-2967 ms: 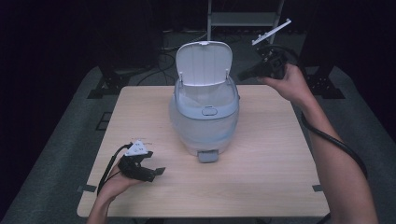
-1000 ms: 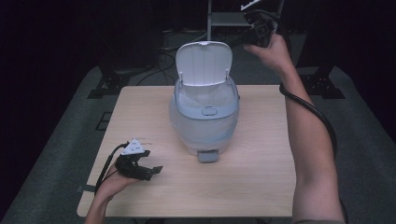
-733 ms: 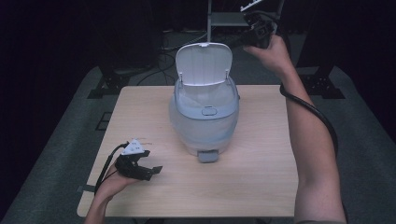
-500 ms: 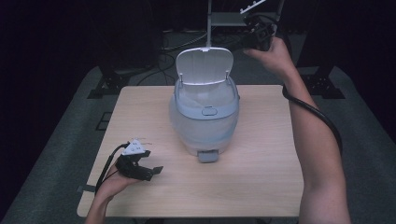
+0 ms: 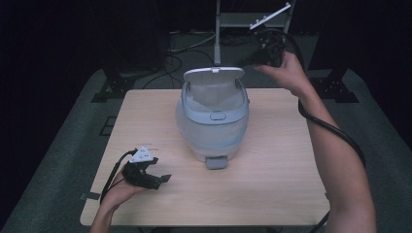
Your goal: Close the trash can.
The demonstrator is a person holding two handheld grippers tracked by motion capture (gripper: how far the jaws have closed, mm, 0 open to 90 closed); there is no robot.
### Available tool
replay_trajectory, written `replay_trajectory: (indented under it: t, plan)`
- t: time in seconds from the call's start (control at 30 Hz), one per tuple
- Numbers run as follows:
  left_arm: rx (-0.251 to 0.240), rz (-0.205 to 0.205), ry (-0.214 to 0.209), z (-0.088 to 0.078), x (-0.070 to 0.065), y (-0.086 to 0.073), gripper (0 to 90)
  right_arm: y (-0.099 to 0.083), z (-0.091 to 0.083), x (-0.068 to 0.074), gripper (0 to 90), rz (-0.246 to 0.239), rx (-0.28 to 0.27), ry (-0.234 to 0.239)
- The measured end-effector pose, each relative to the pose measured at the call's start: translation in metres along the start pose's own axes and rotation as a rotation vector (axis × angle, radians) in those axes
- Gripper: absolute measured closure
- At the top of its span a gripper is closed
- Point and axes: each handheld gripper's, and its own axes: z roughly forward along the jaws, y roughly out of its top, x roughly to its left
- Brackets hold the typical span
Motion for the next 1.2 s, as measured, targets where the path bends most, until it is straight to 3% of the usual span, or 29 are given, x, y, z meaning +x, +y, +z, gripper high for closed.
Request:
replay_trajectory:
  t: [0.2, 1.2]
  plan:
    - [0.008, 0.003, -0.003, 0.001, -0.001, 0.000, 16.9, -0.009, 0.008, 0.010, 89.5, -0.018, 0.005, 0.036]
    - [0.013, 0.002, -0.009, 0.002, -0.003, 0.000, 16.9, -0.026, 0.037, 0.040, 89.4, -0.092, 0.068, 0.090]
